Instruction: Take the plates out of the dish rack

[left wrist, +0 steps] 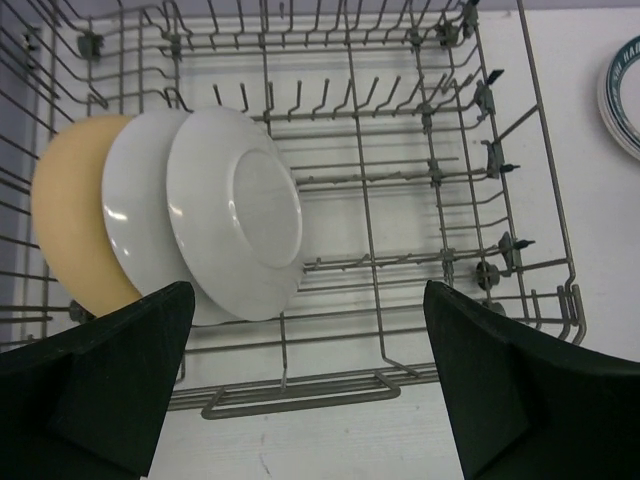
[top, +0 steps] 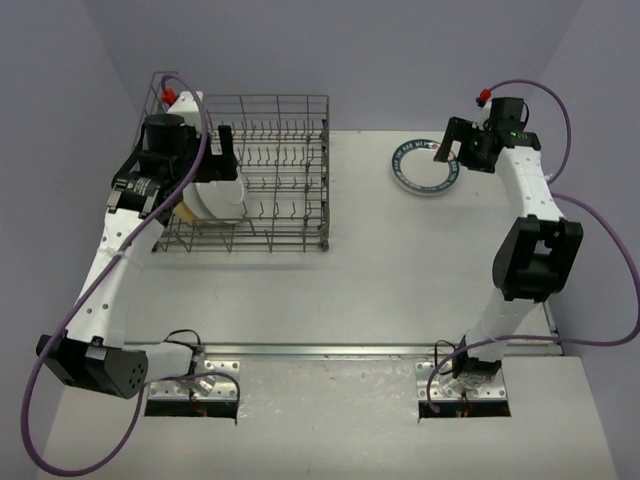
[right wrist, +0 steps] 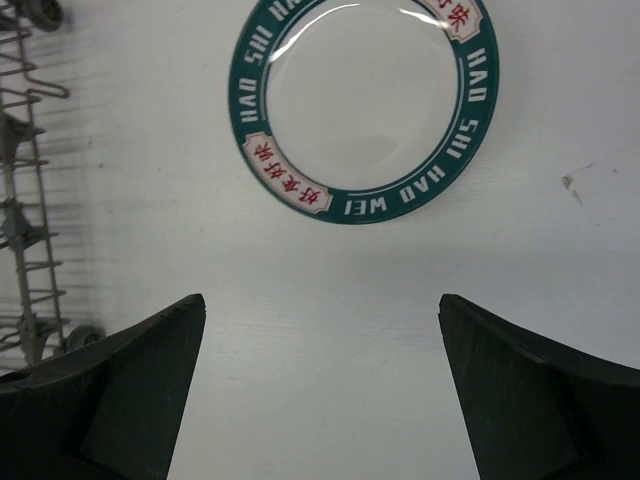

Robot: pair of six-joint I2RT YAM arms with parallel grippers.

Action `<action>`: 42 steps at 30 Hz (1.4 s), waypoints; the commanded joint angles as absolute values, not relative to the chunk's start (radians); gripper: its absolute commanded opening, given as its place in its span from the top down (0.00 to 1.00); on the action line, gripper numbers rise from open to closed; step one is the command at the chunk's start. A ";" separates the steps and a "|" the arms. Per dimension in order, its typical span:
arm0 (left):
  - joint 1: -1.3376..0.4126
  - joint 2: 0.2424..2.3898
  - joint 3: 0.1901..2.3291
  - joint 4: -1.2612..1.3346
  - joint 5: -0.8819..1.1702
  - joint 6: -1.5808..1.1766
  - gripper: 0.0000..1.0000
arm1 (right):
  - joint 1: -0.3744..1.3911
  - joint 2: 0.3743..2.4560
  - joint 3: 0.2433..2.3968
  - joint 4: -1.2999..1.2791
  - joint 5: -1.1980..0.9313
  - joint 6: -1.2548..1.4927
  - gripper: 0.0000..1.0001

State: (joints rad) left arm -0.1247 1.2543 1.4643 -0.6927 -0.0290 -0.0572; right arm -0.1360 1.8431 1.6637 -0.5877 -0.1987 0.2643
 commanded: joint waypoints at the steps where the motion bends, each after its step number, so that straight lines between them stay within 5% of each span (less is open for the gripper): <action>1: 0.036 1.334 1.506 -0.725 0.275 -0.130 0.06 | -0.132 1.676 1.517 -0.551 -0.386 0.198 0.01; 12: 0.196 1.526 1.551 -0.698 0.429 -0.098 0.09 | -0.133 1.435 1.217 -0.448 -0.545 0.218 0.01; 28: 0.198 1.669 1.517 -0.607 0.481 -0.114 0.19 | -0.133 1.472 1.203 -0.448 -0.598 0.273 0.01; 37: 0.195 1.680 1.487 -0.538 0.735 -0.108 0.46 | -0.130 1.496 1.201 -0.437 -0.616 0.297 0.01; 42: 0.193 1.711 1.479 -0.529 0.746 -0.122 0.52 | -0.130 1.503 1.204 -0.437 -0.629 0.307 0.01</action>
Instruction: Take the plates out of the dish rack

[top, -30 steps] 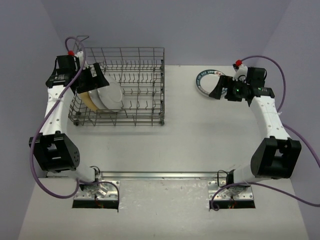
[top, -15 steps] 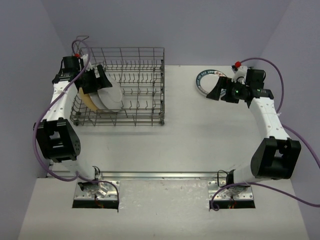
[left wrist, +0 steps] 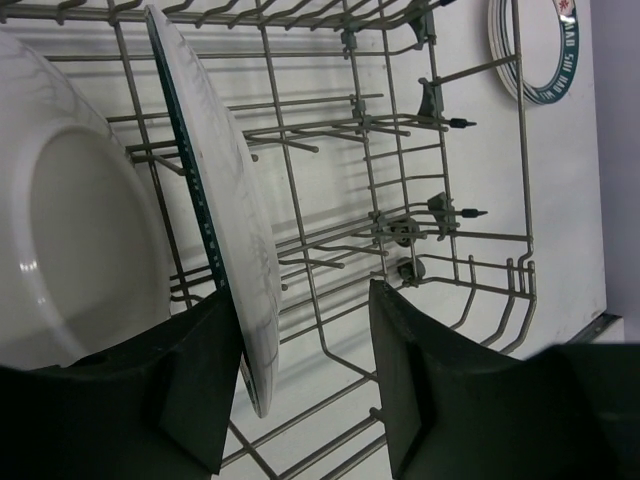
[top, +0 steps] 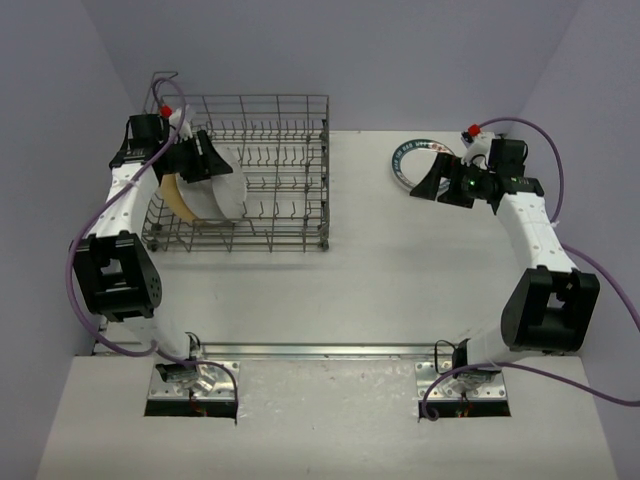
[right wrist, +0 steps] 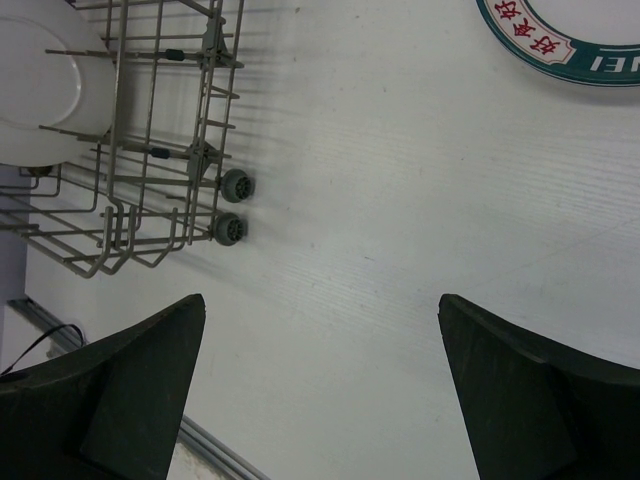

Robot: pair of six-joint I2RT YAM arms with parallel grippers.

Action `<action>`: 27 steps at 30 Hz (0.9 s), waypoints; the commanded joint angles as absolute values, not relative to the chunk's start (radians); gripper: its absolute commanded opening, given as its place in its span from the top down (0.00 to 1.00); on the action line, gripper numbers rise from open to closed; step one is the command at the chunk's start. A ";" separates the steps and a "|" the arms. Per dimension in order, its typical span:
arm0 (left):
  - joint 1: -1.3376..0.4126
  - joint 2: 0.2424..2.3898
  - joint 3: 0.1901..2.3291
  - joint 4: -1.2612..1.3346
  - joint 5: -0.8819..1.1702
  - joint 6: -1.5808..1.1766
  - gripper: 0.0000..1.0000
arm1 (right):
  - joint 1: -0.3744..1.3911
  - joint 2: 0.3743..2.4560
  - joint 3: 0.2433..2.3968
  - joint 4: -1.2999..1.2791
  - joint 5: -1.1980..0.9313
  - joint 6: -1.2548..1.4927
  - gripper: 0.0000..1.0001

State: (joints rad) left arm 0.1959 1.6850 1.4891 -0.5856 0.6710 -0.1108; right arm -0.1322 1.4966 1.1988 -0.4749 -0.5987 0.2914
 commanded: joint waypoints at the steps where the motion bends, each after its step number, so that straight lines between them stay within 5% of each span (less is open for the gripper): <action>1: 0.193 1.716 1.480 -0.529 0.747 -0.124 0.53 | -0.130 1.503 1.204 -0.439 -0.629 0.305 0.01; 8: 0.188 1.766 1.498 -0.556 0.724 -0.123 0.62 | -0.130 1.496 1.204 -0.450 -0.620 0.291 0.01; 17: 0.184 1.770 1.597 -0.612 0.715 -0.118 1.00 | -0.130 1.485 1.206 -0.450 -0.631 0.302 0.01; 27: 0.186 1.743 1.933 -0.709 0.797 -0.170 1.00 | -0.130 1.426 1.223 -0.470 -0.642 0.296 0.01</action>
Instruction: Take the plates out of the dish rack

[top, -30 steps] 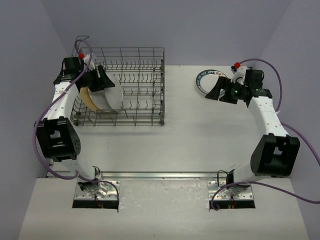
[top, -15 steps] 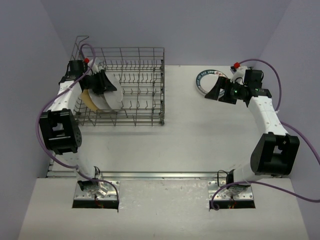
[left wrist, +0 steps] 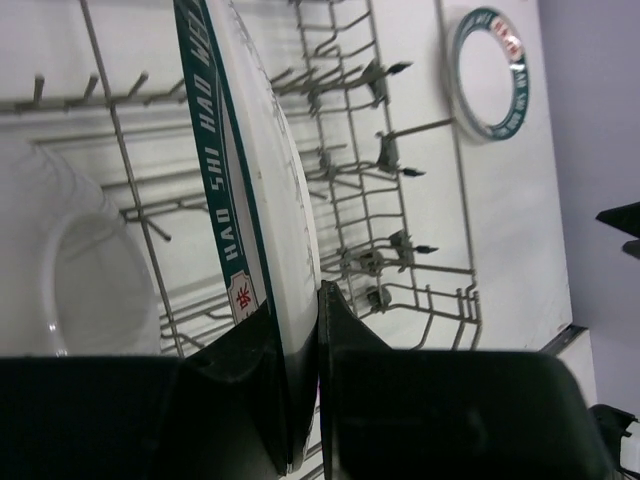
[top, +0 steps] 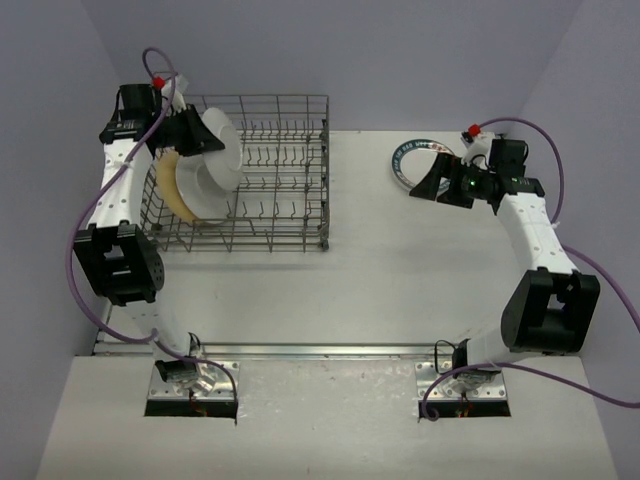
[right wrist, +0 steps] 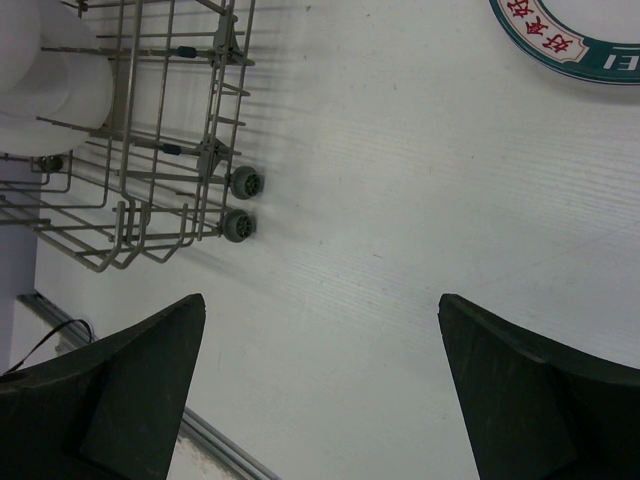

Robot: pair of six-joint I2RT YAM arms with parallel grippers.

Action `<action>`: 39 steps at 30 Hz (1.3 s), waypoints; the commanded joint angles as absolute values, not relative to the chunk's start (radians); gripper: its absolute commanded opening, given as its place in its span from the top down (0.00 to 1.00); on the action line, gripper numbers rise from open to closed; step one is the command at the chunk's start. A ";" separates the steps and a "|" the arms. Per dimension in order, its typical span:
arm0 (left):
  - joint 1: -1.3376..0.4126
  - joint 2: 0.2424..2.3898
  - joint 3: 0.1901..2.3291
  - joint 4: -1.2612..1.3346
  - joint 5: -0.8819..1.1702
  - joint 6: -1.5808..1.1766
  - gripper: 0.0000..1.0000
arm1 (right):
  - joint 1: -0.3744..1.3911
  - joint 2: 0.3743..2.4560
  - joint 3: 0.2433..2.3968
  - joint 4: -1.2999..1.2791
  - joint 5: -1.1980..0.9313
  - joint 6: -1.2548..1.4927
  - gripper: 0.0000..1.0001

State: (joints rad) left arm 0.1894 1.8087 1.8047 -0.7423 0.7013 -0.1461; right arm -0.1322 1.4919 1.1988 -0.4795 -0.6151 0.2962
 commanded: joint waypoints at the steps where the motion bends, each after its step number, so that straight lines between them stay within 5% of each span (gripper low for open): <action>1: 0.185 1.728 1.953 -0.707 0.821 -0.164 1.00 | -0.130 1.418 1.223 -0.473 -0.643 0.294 0.01; 6: 0.118 1.652 1.999 -0.742 0.808 0.000 1.00 | -0.130 1.395 1.238 -0.479 -0.668 0.308 0.01; 10: -0.123 1.523 1.956 -0.849 0.501 0.356 1.00 | -0.134 1.385 1.304 -0.507 -0.695 0.344 0.01; 23: -0.833 0.945 0.907 -0.301 -0.360 1.168 1.00 | -0.143 1.430 1.416 -0.766 -0.842 0.385 0.01; 29: -0.996 0.803 0.683 -0.062 -0.463 1.459 1.00 | -0.073 1.421 1.200 -0.651 -0.958 0.436 0.01; 39: -1.112 0.817 0.621 0.066 -0.463 1.622 1.00 | 0.193 1.431 1.275 -0.696 -0.833 0.342 0.01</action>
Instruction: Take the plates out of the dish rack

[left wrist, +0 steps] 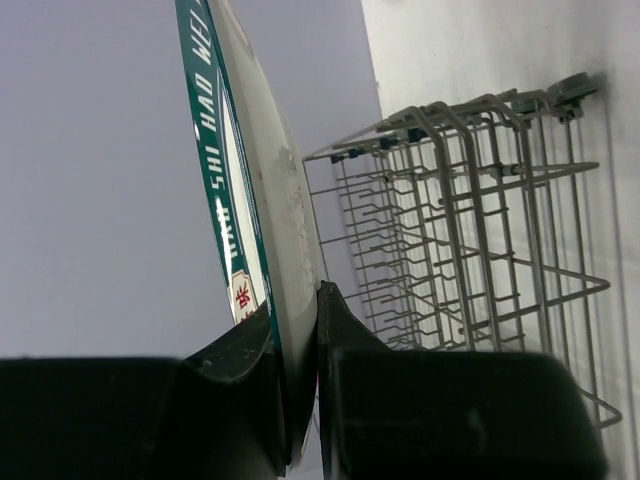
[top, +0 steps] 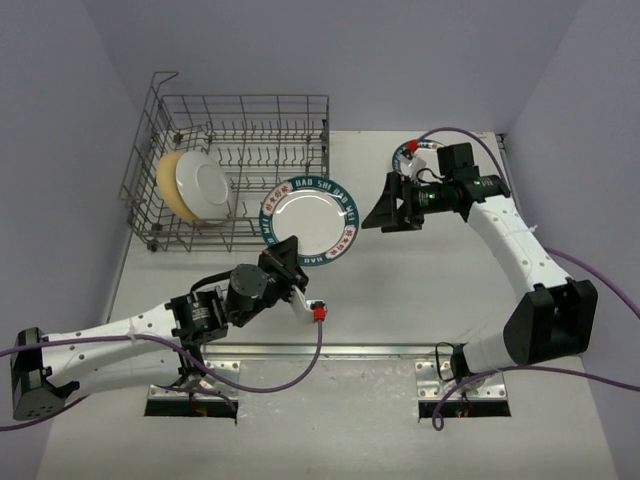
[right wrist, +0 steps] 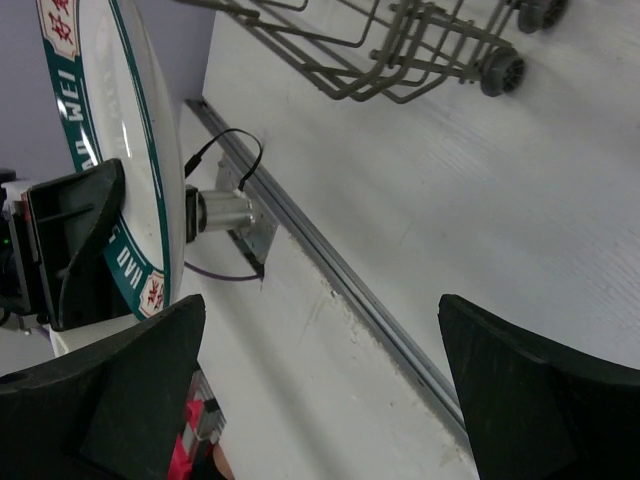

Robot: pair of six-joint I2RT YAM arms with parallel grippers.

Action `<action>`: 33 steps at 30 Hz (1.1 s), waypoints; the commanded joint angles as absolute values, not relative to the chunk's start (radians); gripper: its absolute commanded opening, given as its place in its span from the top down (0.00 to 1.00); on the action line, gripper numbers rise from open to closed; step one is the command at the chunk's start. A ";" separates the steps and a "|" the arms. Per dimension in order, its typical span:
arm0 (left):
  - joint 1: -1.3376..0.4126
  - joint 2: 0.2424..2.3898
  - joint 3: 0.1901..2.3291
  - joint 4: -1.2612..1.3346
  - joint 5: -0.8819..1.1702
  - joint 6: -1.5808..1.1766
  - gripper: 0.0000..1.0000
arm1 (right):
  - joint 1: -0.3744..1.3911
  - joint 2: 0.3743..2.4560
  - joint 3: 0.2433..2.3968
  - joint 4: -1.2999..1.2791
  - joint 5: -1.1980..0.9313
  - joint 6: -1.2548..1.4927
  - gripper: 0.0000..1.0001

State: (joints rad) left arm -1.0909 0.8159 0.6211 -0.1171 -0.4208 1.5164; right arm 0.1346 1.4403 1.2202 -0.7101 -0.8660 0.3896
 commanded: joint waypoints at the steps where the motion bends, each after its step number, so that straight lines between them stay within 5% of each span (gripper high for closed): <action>1: -1.116 0.820 0.620 0.068 -0.463 1.632 1.00 | 0.208 1.431 1.275 -0.696 -0.828 0.339 0.02; 13: -1.137 0.839 0.584 0.057 -0.472 1.639 1.00 | 0.257 1.412 1.268 -0.682 -0.808 0.320 0.13; 21: -1.137 0.812 0.567 0.040 -0.494 1.609 1.00 | 0.101 1.408 1.223 -0.591 -1.194 0.440 0.13; 33: -1.137 0.845 0.571 0.081 -0.453 1.626 1.00 | 0.245 1.494 1.247 -0.523 -1.092 0.491 0.23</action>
State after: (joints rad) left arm -1.1263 0.8510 0.5526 -0.0402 -0.4672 1.6140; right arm 0.2263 1.4501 1.2037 -0.5415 -1.1218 0.5011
